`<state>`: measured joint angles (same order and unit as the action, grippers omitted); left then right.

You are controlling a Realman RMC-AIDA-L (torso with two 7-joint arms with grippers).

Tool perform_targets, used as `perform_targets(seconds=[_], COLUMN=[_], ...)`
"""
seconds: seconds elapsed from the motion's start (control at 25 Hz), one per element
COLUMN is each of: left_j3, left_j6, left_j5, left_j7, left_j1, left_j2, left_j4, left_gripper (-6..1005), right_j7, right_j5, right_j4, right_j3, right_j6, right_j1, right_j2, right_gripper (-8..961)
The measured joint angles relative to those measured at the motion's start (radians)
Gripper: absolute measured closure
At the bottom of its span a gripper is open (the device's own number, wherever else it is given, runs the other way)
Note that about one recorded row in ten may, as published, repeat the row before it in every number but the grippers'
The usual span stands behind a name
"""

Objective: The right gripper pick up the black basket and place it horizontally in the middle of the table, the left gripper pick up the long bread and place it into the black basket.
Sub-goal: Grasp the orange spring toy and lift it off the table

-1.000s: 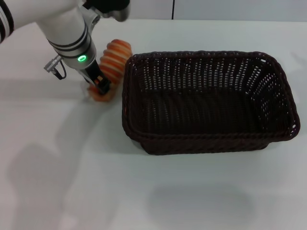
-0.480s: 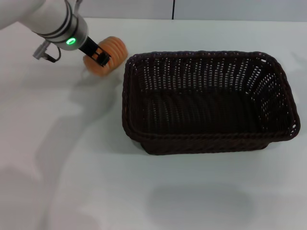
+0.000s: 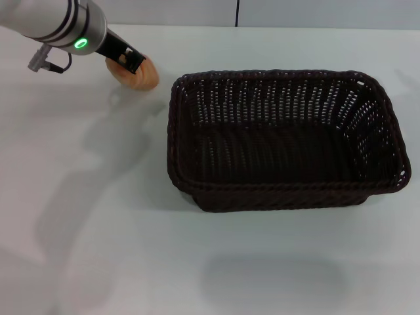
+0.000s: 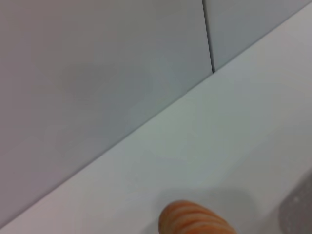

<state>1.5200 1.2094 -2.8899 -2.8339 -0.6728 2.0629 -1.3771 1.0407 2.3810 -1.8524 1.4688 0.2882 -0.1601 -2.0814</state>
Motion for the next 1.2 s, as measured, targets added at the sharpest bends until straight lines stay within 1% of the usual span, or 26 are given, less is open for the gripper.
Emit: perform_targets(seconds=[0.2,0.52,0.72,0.84,1.04,1.12,1.2], left_j3=[0.000,0.003,0.008,0.024,0.066,0.078,0.092], left_j6=[0.014,0.039,0.074,0.117,0.177,0.195,0.215], left_j5=[0.000,0.001,0.005,0.013,0.055,0.062,0.064], left_j7=[0.004,0.005,0.005,0.005,-0.004,-0.007,-0.013], left_j1=[0.008,0.039,0.057,0.074,0.114,0.121,0.123], left_j2=[-0.001,-0.001,0.001,0.004,0.005,0.006,0.006], left_j4=[-0.024,-0.122,-0.209,-0.308,-0.516,-0.574,-0.606], left_gripper=[758,823,851,868,912,942,971], right_j7=[0.001,0.004,0.006,0.008,0.009,0.009,0.010], right_j5=[0.000,0.000,0.000,0.000,0.001,0.001,0.001], right_j4=[0.006,0.016,0.023,0.023,0.027,0.034,0.039], right_j3=[-0.001,-0.001,0.000,0.005,0.011,0.011,0.009], right_j6=[0.000,-0.001,-0.002,-0.002,-0.002,-0.002,-0.002], right_j1=[0.006,0.020,0.029,0.036,0.046,0.052,0.056], right_j2=[0.000,0.000,0.000,0.000,0.001,0.001,0.001], right_gripper=[499,499,499,499,499,499,499])
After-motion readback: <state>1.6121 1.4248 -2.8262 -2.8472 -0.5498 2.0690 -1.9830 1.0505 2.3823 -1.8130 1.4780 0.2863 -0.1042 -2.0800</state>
